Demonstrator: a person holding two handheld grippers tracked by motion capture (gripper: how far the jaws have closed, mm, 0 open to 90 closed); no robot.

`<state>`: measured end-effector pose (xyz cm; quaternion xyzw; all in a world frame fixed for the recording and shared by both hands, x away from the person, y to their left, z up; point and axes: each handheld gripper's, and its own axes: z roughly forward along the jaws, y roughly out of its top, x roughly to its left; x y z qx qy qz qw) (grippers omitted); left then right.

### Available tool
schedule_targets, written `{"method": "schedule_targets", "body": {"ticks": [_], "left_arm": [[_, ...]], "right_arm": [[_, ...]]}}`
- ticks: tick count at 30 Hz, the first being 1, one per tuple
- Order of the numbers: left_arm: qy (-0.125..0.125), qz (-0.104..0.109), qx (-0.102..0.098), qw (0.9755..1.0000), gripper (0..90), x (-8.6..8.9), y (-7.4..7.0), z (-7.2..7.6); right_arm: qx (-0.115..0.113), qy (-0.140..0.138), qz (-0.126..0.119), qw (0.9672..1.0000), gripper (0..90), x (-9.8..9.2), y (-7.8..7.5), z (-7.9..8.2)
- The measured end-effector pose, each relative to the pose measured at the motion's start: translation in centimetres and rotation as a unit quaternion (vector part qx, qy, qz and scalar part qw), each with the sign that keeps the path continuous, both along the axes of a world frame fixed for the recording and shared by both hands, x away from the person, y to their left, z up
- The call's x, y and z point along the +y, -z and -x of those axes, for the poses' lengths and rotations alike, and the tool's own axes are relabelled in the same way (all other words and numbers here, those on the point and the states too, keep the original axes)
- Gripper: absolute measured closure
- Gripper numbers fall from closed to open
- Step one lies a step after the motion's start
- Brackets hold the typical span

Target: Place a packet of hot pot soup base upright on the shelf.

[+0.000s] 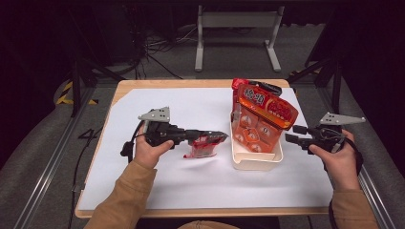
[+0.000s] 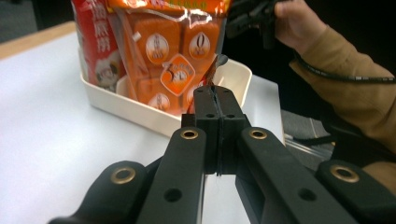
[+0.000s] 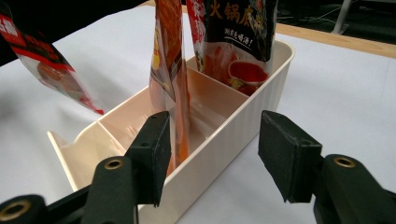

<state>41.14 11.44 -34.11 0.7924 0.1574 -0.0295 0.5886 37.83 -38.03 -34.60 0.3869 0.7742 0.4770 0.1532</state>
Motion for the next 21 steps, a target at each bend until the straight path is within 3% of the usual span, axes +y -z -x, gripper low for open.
{"method": "schedule_targets", "body": {"ticks": [13,17,21], "left_arm": [[-0.007,0.031,-0.040,0.9987,90.0,0.3,-1.9,0.7],[-0.011,0.033,-0.060,0.9976,90.0,0.2,-2.3,0.9],[-0.006,0.045,-0.064,0.9969,90.0,0.2,-2.8,1.3]], "right_arm": [[0.005,0.003,-0.005,1.0000,44.4,-0.2,0.2,-0.1],[0.001,0.005,0.004,1.0000,45.7,-0.3,0.4,-0.2],[-0.002,0.006,0.009,0.9999,45.4,-0.3,0.5,-0.3]]}}
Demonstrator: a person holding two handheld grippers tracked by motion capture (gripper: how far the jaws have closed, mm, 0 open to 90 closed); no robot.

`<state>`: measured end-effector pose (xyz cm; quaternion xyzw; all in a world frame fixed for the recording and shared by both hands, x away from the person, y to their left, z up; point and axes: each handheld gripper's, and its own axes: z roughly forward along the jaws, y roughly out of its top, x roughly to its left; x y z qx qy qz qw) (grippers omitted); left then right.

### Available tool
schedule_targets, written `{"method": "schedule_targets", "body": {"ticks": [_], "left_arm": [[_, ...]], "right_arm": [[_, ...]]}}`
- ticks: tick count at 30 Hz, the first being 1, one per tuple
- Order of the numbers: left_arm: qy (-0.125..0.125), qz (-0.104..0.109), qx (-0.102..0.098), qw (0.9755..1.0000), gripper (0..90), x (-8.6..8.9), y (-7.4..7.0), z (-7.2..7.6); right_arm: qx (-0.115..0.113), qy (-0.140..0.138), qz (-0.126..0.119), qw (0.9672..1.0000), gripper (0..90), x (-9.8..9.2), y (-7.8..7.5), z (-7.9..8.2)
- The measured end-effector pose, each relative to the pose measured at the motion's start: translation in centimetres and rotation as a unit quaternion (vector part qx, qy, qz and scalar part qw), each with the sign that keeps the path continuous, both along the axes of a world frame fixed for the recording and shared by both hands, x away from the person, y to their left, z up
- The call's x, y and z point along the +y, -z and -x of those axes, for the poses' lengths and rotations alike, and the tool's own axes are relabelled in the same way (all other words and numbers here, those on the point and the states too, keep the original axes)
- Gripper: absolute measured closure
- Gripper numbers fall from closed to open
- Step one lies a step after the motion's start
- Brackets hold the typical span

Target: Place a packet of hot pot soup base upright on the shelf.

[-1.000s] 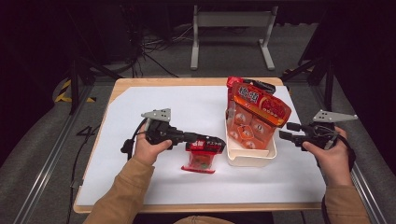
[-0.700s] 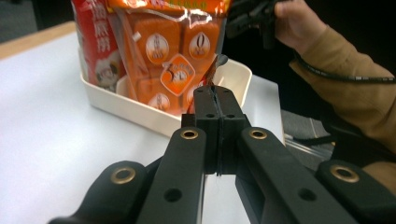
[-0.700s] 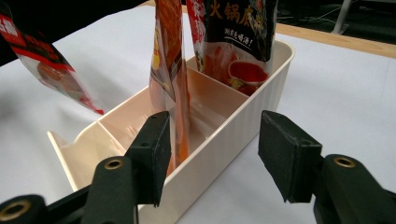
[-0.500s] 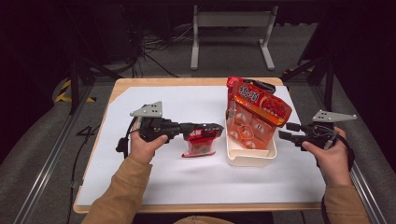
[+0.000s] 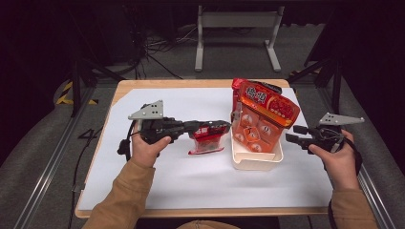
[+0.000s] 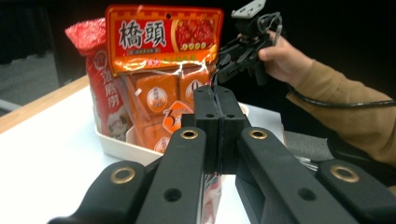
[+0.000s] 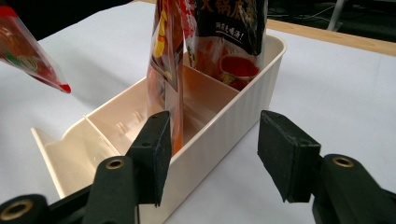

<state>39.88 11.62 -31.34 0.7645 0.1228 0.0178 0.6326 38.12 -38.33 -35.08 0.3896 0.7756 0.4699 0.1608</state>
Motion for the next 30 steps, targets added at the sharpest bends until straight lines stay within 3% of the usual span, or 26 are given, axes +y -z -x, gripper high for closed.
{"method": "schedule_targets", "body": {"ticks": [20,30], "left_arm": [[0.009,0.028,-0.006,0.9995,90.0,-1.4,-1.3,0.1],[0.022,0.023,-0.024,0.9992,89.8,-3.2,-2.0,-0.1]], "right_arm": [[-0.016,0.022,0.020,0.9994,43.6,-1.0,-0.5,0.6],[-0.023,0.034,0.032,0.9987,43.2,-1.6,-0.3,0.6]]}}
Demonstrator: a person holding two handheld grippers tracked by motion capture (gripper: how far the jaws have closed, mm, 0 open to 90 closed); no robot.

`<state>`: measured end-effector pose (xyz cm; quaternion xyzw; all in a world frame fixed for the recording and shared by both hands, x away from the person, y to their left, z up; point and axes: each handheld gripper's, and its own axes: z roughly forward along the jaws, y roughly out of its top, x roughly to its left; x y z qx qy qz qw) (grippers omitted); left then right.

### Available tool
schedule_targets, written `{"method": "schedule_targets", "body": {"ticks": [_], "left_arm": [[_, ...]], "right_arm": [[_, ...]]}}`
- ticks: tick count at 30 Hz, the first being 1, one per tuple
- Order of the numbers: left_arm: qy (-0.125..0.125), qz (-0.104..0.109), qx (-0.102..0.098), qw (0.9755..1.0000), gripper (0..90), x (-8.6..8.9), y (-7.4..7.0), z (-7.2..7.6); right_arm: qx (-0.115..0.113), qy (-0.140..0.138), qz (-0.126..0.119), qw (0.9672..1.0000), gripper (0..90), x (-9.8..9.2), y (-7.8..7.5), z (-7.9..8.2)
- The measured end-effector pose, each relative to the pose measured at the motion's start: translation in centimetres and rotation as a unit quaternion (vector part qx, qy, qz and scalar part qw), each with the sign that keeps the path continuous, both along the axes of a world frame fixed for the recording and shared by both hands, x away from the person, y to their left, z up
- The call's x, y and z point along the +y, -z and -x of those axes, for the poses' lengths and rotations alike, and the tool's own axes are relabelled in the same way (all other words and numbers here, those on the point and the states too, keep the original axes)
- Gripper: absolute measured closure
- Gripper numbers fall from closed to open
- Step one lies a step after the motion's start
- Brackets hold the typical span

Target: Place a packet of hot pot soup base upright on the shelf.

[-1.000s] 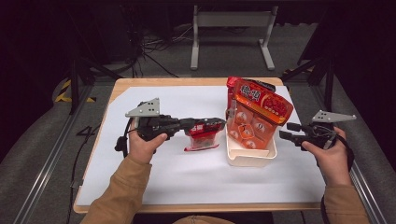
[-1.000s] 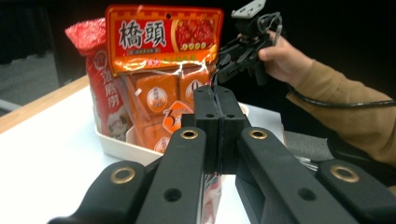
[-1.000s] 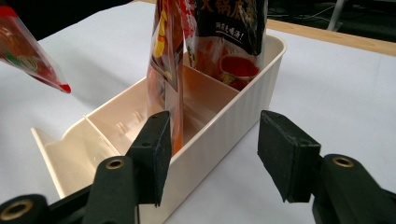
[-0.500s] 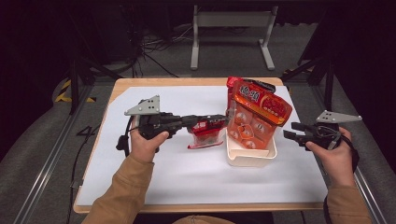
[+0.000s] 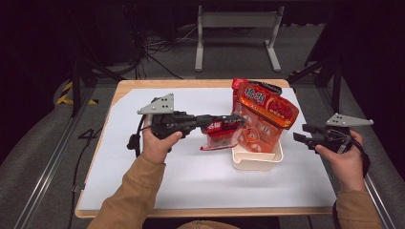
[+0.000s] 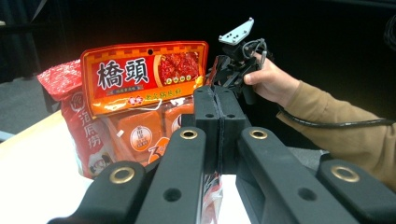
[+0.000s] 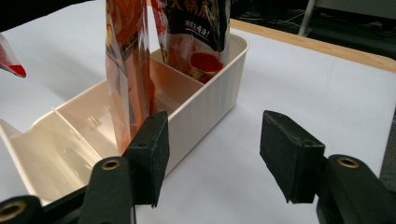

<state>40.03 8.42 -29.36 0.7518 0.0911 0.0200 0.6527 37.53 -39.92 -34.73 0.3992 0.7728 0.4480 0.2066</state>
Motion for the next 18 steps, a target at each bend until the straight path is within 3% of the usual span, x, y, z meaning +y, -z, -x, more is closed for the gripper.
{"method": "schedule_targets", "body": {"ticks": [10,18], "left_arm": [[0.001,0.000,-0.001,1.0000,89.9,-1.5,0.1,-0.5],[0.009,0.006,0.011,0.9999,89.9,-2.8,0.3,-1.2]], "right_arm": [[0.004,0.001,0.003,1.0000,42.7,-0.1,0.3,-0.3],[0.005,0.001,0.003,1.0000,43.1,-0.2,0.4,-0.4]]}}
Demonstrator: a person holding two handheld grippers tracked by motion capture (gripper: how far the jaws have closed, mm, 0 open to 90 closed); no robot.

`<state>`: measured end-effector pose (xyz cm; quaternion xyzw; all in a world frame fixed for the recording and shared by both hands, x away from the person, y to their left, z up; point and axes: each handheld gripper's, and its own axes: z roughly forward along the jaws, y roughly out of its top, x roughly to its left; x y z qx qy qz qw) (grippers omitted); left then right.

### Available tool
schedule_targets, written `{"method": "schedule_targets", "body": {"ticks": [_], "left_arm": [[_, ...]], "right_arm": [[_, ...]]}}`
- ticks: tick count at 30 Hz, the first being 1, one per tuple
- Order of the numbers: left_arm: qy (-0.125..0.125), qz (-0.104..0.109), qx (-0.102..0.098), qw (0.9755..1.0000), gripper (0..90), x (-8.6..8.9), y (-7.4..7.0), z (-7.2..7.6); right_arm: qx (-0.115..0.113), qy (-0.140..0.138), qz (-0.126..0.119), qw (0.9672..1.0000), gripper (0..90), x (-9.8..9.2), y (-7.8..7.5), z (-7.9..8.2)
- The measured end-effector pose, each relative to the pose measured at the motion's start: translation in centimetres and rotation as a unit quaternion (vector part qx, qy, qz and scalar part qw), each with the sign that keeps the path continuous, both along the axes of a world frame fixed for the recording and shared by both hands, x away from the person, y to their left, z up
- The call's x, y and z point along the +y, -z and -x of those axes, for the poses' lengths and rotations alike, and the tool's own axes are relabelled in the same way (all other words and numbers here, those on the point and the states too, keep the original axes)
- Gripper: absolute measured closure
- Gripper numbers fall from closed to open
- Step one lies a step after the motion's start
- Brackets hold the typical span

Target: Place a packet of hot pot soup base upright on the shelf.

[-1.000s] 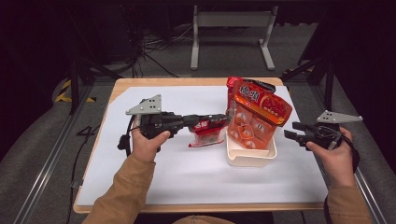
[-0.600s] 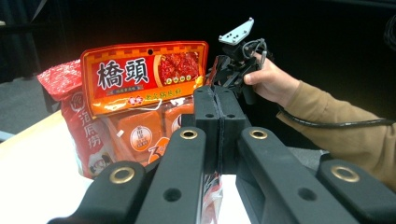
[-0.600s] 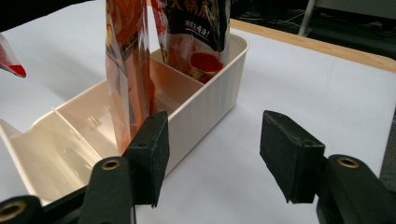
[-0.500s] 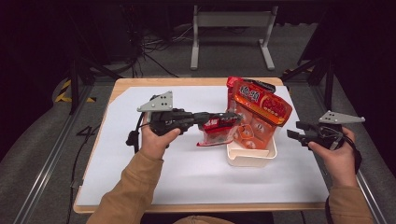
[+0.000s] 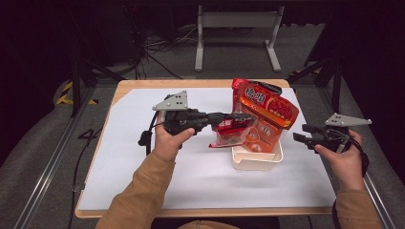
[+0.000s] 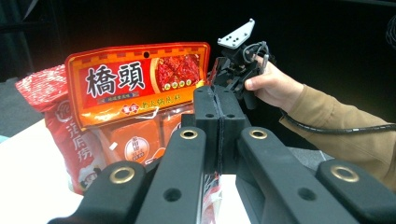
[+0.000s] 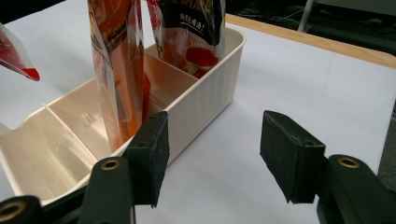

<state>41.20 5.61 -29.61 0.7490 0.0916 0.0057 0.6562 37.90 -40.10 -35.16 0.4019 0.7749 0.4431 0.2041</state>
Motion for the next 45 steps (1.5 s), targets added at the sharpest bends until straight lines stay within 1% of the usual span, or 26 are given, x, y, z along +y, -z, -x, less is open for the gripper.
{"method": "schedule_targets", "body": {"ticks": [4,8,9,10,13,16,20,24,33,37,41,45], "left_arm": [[0.007,0.005,0.004,1.0000,89.9,-0.6,0.2,-0.3],[0.013,0.008,0.003,0.9999,89.9,-1.2,0.3,-0.4],[0.015,0.006,0.000,0.9999,89.9,-1.4,0.3,-0.4],[0.018,0.007,-0.001,0.9998,89.9,-1.6,0.4,-0.4],[0.019,0.008,-0.004,0.9998,89.9,-2.0,0.4,-0.4],[0.024,0.014,-0.004,0.9996,89.9,-2.5,0.5,-0.3],[0.029,0.028,-0.004,0.9992,89.8,-3.2,0.6,-0.1],[0.033,0.035,-0.006,0.9988,89.8,-3.9,0.7,0.0],[0.050,0.024,-0.012,0.9984,89.8,-5.1,1.0,0.1],[0.053,0.021,-0.013,0.9983,89.9,-5.5,1.2,0.1],[0.056,0.011,-0.017,0.9982,89.8,-5.8,1.6,0.2],[0.061,0.012,-0.016,0.9979,89.8,-6.1,2.0,0.2]], "right_arm": [[0.000,0.000,0.000,1.0000,43.2,0.0,0.0,0.0],[0.000,0.000,-0.001,1.0000,43.2,-0.1,0.1,-0.1],[0.000,0.000,-0.001,1.0000,43.2,-0.1,0.1,-0.1],[0.000,0.000,-0.001,1.0000,43.2,-0.1,0.1,-0.1],[0.001,0.000,-0.001,1.0000,43.2,-0.1,0.1,-0.1],[0.001,-0.001,-0.001,1.0000,43.3,-0.1,0.1,-0.1],[0.001,-0.001,-0.002,1.0000,43.2,-0.1,0.2,-0.1],[0.001,0.000,-0.004,1.0000,43.1,-0.2,0.2,-0.1],[0.002,-0.002,-0.004,1.0000,43.2,-0.1,0.2,-0.1],[0.002,-0.001,-0.003,1.0000,43.2,-0.1,0.2,-0.1],[0.002,-0.002,-0.004,1.0000,43.2,-0.1,0.2,-0.2],[0.002,-0.003,-0.004,1.0000,43.2,0.0,0.2,-0.2]]}}
